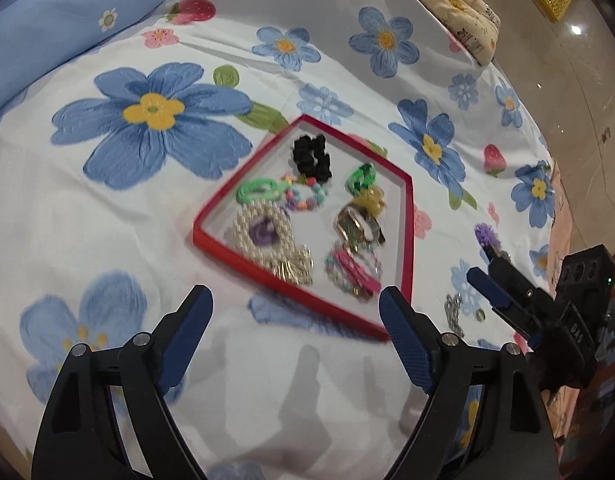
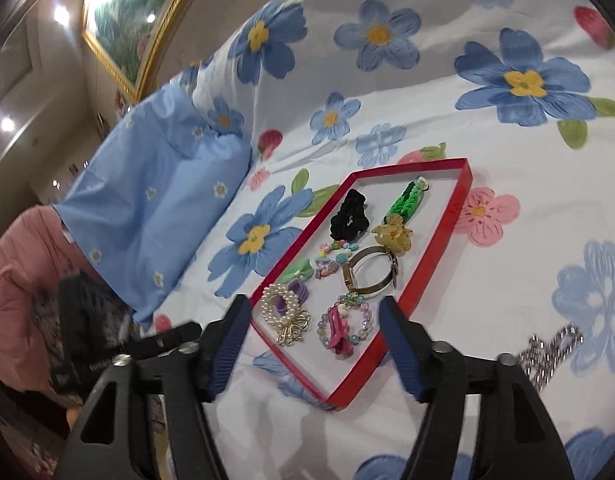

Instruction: Organize jewelry

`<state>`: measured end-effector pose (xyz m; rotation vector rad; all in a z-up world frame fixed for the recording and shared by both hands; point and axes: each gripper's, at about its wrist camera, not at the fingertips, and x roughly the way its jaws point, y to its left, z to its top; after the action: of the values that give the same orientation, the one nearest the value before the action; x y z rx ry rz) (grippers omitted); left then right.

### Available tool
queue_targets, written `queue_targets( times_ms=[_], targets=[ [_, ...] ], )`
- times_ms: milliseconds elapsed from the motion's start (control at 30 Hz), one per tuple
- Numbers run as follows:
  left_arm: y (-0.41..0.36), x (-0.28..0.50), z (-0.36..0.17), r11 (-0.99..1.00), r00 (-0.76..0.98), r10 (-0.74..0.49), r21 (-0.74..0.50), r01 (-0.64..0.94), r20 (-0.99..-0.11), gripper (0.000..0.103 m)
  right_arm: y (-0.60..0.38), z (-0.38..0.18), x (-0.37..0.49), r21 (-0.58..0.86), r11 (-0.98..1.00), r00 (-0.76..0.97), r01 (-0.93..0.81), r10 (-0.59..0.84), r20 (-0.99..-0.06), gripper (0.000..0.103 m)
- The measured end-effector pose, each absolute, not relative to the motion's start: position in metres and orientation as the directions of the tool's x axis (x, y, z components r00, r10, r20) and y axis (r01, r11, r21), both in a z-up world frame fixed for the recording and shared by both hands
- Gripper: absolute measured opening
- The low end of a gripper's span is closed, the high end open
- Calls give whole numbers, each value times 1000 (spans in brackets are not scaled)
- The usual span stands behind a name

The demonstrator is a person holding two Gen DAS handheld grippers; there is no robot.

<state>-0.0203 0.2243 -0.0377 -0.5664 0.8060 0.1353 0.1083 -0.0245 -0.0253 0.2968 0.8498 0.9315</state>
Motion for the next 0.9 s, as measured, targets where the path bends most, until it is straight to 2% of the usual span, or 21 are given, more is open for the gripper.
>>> queue_targets(
  times_ms=[167,467,600,700,767,800,900],
  targets=[
    [213,-37,-47,840,684,-83,-420,-343,-724,86,-39,-31,97,591,579,323,-562,811,-487,75],
    [191,-61,-44,875,693,59,-298,-383,-718,86,-58,-39,72,594,589,360,-548,807,-468,80],
    [182,-64,-31,897,699,96,-243,-370,-709,87,-59,-30,60,528,625,412,-575,779,-473,81],
    [177,-63,-9,917,721,129,-194,-347,-681,92,-56,-10,53,445,651,460,-615,755,-468,82],
    [176,-65,6,923,747,162,-169,-346,-645,100,-54,13,51,391,654,493,-647,751,-440,86],
    [176,-65,15,924,761,184,-154,-349,-622,103,-53,25,49,357,661,515,-661,745,-424,92],
    [178,-60,24,923,766,232,-112,-367,-599,103,-48,50,46,278,679,564,-680,726,-393,102]
  ],
)
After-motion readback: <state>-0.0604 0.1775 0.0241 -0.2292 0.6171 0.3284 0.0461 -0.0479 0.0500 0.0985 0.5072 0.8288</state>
